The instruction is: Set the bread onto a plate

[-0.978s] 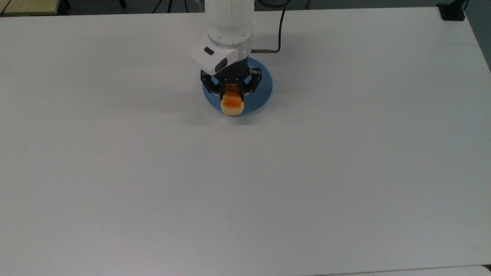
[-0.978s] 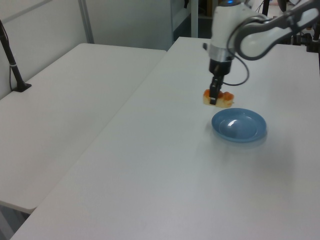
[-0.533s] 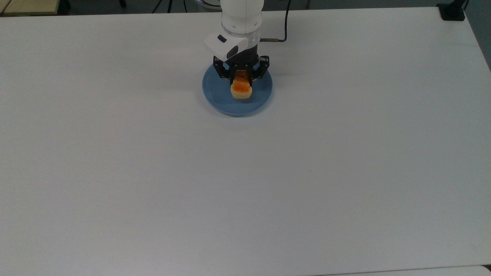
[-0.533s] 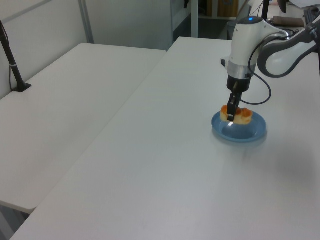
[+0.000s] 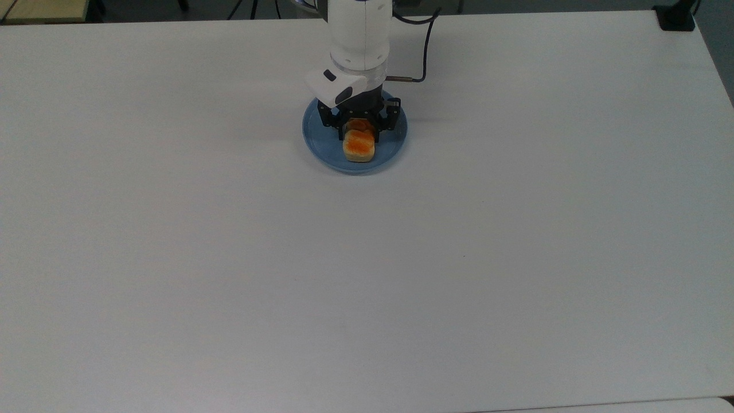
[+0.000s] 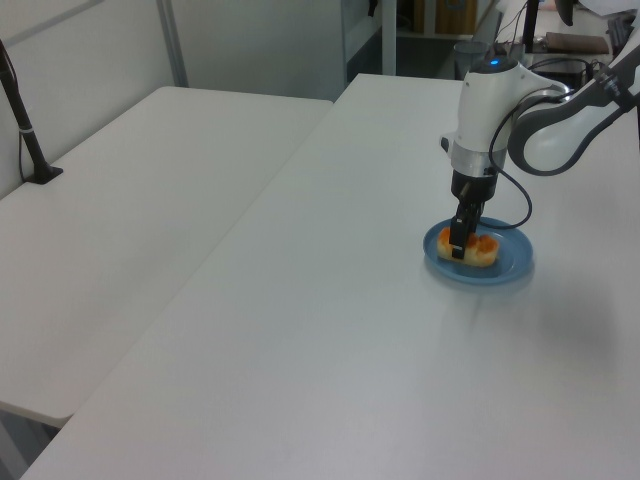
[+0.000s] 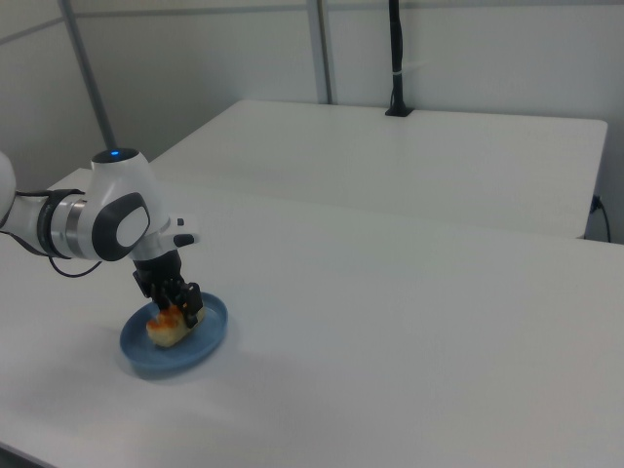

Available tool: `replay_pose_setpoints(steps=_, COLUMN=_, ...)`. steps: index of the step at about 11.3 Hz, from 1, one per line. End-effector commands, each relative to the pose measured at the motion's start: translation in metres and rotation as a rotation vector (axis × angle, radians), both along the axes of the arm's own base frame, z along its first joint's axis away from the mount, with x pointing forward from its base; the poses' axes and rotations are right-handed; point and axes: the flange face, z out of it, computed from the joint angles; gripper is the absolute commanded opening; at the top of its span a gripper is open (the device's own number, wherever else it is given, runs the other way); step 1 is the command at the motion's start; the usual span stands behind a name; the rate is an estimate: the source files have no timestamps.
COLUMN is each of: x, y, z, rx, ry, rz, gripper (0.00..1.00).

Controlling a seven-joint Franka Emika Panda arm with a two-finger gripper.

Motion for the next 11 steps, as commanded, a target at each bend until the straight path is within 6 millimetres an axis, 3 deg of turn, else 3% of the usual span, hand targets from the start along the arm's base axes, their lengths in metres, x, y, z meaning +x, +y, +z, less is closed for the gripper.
replay_pose_setpoints(steps=1, x=0.002, y=0.003, z=0.005, rx=0.003, ry=-0.019, rz=-0.003, gripper=0.91)
replay_pose_setpoints(steps=3, x=0.011, y=0.000, z=0.034, rx=0.000, ry=-0.011, rz=-0.008, gripper=1.00)
replay_pose_setpoints(steps=6, x=0.024, y=0.000, z=0.101, rx=-0.030, ry=0.083, rz=0.082, gripper=1.00)
replay_pose_setpoints(steps=10, x=0.028, y=-0.033, z=0.230, rx=-0.037, ry=0.084, rz=0.161, gripper=1.00)
replay_pose_setpoints(steps=11, x=0.028, y=-0.040, z=0.252, rx=-0.036, ry=0.092, rz=0.143, gripper=1.00)
